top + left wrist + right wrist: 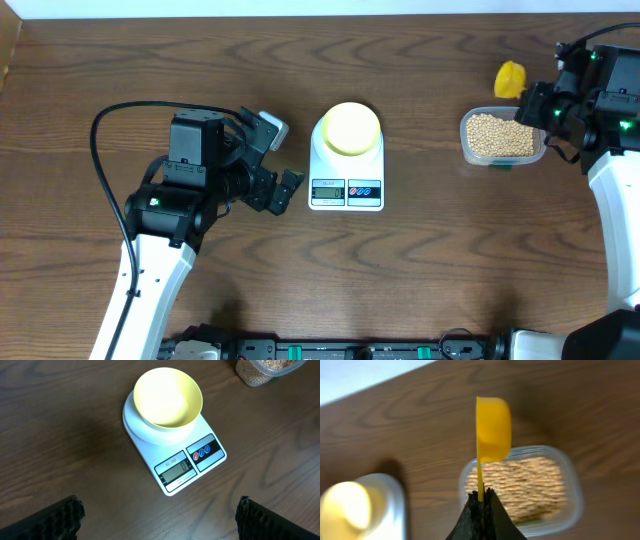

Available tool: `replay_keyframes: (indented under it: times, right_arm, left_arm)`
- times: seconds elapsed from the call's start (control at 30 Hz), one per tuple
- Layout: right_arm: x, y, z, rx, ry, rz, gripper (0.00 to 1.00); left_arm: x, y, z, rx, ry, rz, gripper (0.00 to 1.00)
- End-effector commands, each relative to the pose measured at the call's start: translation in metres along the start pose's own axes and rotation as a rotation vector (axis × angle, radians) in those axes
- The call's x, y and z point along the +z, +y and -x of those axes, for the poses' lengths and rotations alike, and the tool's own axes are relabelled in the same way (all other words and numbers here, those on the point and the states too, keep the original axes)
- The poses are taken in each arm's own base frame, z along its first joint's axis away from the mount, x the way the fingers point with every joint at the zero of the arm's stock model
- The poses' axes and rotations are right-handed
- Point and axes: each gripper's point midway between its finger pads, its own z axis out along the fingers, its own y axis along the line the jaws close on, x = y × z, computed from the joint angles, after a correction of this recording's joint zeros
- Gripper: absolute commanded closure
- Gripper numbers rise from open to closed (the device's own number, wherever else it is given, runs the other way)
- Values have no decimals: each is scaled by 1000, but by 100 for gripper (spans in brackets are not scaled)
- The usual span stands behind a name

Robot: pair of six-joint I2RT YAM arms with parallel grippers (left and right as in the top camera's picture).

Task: Scoop item into bowl and weigh 50g on scale
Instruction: 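Lower the yellow scoop with the right gripper into the soybean tub, then drag the yellow scoop through the soybeans with the right gripper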

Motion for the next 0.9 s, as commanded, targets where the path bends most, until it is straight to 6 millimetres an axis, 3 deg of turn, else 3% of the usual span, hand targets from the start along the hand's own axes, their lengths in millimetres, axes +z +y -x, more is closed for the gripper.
replay_keyframes:
  times: [0.0, 0.3, 0.63, 0.87]
  right_arm:
    - [-6, -20, 5, -102, -12, -120, 99]
    - [3, -29, -34, -83, 155, -145, 99]
    - [4, -31, -47, -76, 207, -150, 99]
    - [24, -38, -61, -68, 263, -157, 99]
  left_arm:
    - [0, -1, 2, -4, -5, -10, 0]
    - [0, -1, 2, -4, -5, -10, 0]
    - [0, -1, 2, -4, -5, -10, 0]
    - [0, -1, 2, -4, -5, -10, 0]
